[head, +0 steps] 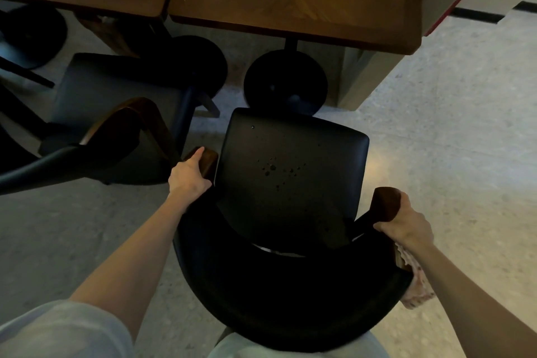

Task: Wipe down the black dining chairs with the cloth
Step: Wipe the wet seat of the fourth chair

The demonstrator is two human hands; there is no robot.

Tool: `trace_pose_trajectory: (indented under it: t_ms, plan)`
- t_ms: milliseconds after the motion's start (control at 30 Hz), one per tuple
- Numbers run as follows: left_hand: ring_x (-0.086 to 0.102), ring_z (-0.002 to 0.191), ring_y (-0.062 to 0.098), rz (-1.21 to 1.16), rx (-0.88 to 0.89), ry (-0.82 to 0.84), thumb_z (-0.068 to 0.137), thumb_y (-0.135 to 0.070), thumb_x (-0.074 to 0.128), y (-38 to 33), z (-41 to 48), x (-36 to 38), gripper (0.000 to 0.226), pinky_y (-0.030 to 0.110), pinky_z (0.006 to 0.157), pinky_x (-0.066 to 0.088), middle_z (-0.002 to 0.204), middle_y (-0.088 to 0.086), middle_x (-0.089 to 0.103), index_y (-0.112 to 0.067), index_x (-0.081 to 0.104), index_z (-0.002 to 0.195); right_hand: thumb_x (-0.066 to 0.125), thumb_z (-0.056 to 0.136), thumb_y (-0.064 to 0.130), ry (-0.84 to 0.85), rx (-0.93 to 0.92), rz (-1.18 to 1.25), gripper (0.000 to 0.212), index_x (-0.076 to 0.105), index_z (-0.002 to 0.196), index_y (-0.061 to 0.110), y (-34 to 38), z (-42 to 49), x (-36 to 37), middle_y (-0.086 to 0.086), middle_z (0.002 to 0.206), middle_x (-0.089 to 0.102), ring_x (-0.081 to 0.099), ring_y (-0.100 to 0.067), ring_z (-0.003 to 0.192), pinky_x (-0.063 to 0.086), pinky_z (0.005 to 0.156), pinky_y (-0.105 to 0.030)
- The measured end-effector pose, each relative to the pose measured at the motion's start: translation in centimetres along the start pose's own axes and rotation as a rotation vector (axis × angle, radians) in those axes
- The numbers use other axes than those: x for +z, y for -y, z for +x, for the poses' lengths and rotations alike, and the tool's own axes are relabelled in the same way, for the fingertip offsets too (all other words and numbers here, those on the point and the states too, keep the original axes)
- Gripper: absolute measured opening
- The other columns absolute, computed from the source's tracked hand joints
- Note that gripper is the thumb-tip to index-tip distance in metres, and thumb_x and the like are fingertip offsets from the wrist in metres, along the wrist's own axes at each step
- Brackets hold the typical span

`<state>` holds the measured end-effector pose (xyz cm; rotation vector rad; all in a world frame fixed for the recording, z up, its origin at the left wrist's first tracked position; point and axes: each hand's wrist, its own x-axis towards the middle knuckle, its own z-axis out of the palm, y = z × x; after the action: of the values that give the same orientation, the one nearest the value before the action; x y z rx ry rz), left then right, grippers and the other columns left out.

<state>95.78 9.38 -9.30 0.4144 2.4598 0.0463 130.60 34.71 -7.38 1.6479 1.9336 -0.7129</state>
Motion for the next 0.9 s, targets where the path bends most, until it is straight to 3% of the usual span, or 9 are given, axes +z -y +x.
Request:
trace_pose_trajectory:
  t_ms: [100,300,400,533,900]
  plan:
    - [0.057,0.111,0.034,0.009,0.021,0.0,0.08,-0.023,0.075,0.5,-1.5,1.3,0.095,0.045,0.09,0.052,0.126,0.016,0.056,-0.035,0.015,0.152,0.077,0.079,0.034,0.011,0.021,0.018,0.094,0.016,0.15,0.024,-2.0,-1.5,1.2,-0.014,0.115,0.062,0.054,-0.026,0.08,0.045,0.067,-0.029]
    - [0.054,0.115,0.036,0.016,0.059,-0.035,0.079,-0.023,0.075,2.0,-4.2,3.6,0.095,0.049,0.095,0.05,0.128,0.015,0.055,-0.035,0.015,0.151,0.077,0.079,0.036,-0.008,0.037,0.024,0.095,0.016,0.15,0.026,-5.2,-3.9,3.5,-0.013,0.11,0.062,0.051,-0.023,0.075,0.044,0.063,-0.028]
    - [0.053,0.116,0.037,0.026,0.064,-0.038,0.079,-0.024,0.075,2.6,-5.1,4.0,0.094,0.049,0.094,0.05,0.129,0.016,0.054,-0.036,0.015,0.151,0.078,0.078,0.035,-0.015,0.034,0.031,0.095,0.016,0.15,0.025,-6.0,-4.7,4.3,-0.014,0.111,0.062,0.055,-0.026,0.079,0.05,0.067,-0.032]
    - [0.054,0.114,0.036,0.032,0.066,-0.043,0.08,-0.023,0.074,2.7,-5.7,3.9,0.093,0.049,0.093,0.05,0.132,0.016,0.052,-0.035,0.015,0.152,0.079,0.075,0.035,-0.03,0.002,0.017,0.097,0.018,0.149,0.024,-6.2,-4.9,4.5,-0.016,0.112,0.063,0.062,-0.035,0.092,0.046,0.068,-0.031]
    - [0.057,0.11,0.034,0.068,0.059,-0.035,0.084,-0.028,0.07,2.2,-6.0,3.6,0.09,0.046,0.09,0.052,0.132,0.016,0.051,-0.035,0.012,0.152,0.078,0.075,0.038,-0.031,-0.009,-0.01,0.097,0.016,0.149,0.024,-5.7,-4.8,4.1,-0.013,0.112,0.064,0.063,-0.032,0.092,0.049,0.07,-0.032]
